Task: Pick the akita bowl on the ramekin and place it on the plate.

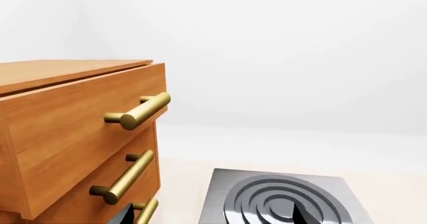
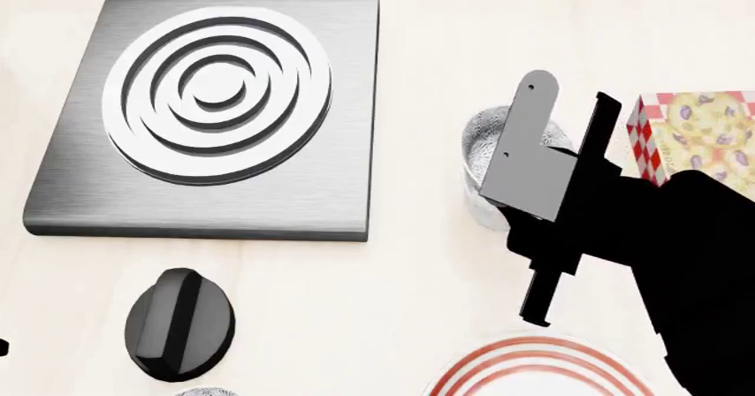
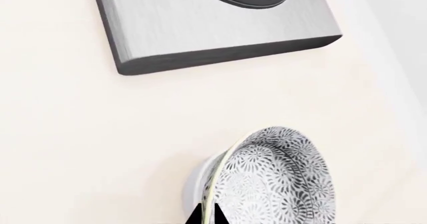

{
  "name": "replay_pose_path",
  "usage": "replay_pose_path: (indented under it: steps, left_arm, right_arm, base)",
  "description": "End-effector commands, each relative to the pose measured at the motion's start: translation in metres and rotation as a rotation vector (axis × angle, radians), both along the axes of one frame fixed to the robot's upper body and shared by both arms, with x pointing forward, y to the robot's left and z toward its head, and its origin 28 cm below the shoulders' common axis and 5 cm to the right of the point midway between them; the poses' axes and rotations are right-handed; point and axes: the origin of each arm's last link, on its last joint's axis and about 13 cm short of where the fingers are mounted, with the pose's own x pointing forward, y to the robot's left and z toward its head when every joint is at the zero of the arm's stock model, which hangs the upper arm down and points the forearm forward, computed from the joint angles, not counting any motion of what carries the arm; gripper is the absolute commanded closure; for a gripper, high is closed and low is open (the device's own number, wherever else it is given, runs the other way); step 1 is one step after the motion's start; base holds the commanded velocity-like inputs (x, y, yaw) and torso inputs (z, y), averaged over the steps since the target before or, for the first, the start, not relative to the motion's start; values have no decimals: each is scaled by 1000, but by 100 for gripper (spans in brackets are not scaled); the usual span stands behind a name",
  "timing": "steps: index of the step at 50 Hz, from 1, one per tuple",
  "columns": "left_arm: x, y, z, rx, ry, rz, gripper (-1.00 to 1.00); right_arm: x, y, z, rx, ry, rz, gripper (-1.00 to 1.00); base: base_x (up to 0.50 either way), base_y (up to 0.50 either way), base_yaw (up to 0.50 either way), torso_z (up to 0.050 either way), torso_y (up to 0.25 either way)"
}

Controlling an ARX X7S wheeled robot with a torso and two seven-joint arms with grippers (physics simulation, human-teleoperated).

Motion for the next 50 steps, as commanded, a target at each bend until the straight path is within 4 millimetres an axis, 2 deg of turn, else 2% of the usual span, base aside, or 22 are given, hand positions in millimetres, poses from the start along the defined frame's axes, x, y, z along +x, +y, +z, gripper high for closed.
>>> replay_pose_path:
  steps: [1,4,9,11,28,37,49,50]
  left_arm:
    - [0,0,0,-3,1,1,-100]
    - [0,-1,0,-6,1,-1,-100]
    - [0,-2,-1,-15,1,-13,-100]
    - [0,-2,-1,-16,1,-16,-100]
    - [-1,-1,1,-20,-6,-19,-100]
    - [-2,-1,2,-20,-11,-21,-100]
    - [-3,-1,3,-19,-14,-18,-100]
    - [-3,-1,3,-19,-15,-17,-100]
  right_arm:
    - [-2,-3,15,-17,-36,7,100]
    - [-4,-3,18,-23,-46,7,100]
    - [-6,-7,40,-44,-58,-1,100]
    - [-7,-8,38,-53,-59,-2,100]
    - [-21,-18,70,-92,-81,-29,100]
    - [-37,-16,88,-127,-61,8,100]
    - [-57,-17,93,-136,-7,42,100]
    - [-64,-18,95,-146,4,47,100]
  base:
    - [0,0,0,0,0]
    - [0,0,0,0,0]
    - [0,0,0,0,0]
    - [0,0,0,0,0]
    - [0,0,0,0,0]
    - [0,0,0,0,0]
    - [0,0,0,0,0]
    - [0,0,0,0,0]
